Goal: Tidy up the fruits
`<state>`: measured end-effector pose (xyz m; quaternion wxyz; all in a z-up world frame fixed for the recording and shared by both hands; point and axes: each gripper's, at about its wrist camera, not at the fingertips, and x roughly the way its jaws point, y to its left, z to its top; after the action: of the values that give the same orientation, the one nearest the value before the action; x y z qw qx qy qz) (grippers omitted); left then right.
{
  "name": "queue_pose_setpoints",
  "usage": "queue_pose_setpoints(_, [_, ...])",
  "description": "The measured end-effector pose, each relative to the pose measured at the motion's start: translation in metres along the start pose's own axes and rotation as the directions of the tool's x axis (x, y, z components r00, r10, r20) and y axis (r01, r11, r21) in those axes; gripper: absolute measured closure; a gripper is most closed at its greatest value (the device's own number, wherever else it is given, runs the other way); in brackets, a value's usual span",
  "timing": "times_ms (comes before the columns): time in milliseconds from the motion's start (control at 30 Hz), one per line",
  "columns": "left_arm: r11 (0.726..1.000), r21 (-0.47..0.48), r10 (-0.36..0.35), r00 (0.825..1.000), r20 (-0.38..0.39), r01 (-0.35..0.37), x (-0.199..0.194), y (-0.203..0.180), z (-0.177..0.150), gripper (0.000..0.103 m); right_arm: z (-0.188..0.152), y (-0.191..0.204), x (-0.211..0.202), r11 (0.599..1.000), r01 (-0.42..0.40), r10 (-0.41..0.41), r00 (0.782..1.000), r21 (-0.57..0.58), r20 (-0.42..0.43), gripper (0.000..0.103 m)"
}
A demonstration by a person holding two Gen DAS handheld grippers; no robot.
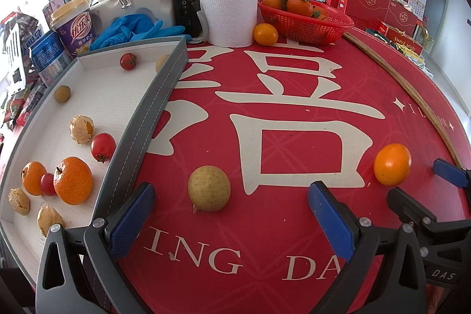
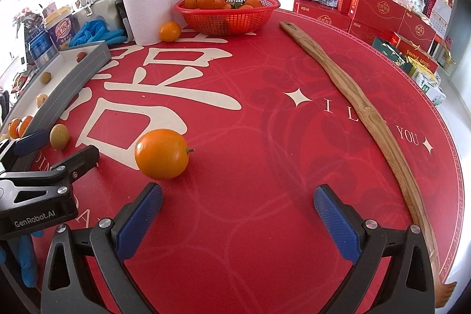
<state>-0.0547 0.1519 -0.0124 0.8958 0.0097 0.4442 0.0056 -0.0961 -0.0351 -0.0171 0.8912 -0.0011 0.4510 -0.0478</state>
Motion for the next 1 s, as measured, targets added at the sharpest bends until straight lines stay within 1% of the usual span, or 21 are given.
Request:
queue_pose_setpoints(833, [1.0,0.001,-0.001,1.0,0.0,0.001,-0.0001,0.0,-0.0002,0.0,0.0001,0.0001,-0.0001,1.0,0.0,0.0,1.0,0.0,0.0,0.0])
queue_pose_setpoints(867, [1.0,0.002,-0.002,1.0,0.001,0.002,-0.0004,-0.0004,-0.0006,0.001,0.0002,0.0001,-0.0001,1.0,0.0,0.0,1.0,0.0,0.0,0.0])
queue_pose_setpoints(933, [1.0,0.007,-0.019,1.0,0.005,0.019,-0.0031,-0.0015,-0.0027,0.006,0.0002,0.0001,-0.0001,1.0,0.0,0.0,1.0,0.0,0.0,0.0])
queue_pose_setpoints(967, [1.0,0.017,-0.017,1.0,0.011,0.016,-0.0055,-0.0028,-0.0041,0.009,0.0002,0.0002,-0.0001,1.0,0.0,0.0,1.0,0.0,0.0,0.0])
queue_pose_setpoints(1000, [0.999,0.029,-0.019,1.0,0.018,0.019,-0.0078,-0.0043,-0.0055,0.016,0.0002,0.0002,0.0,1.0,0.0,0.0,1.0,0.0,0.0,0.0])
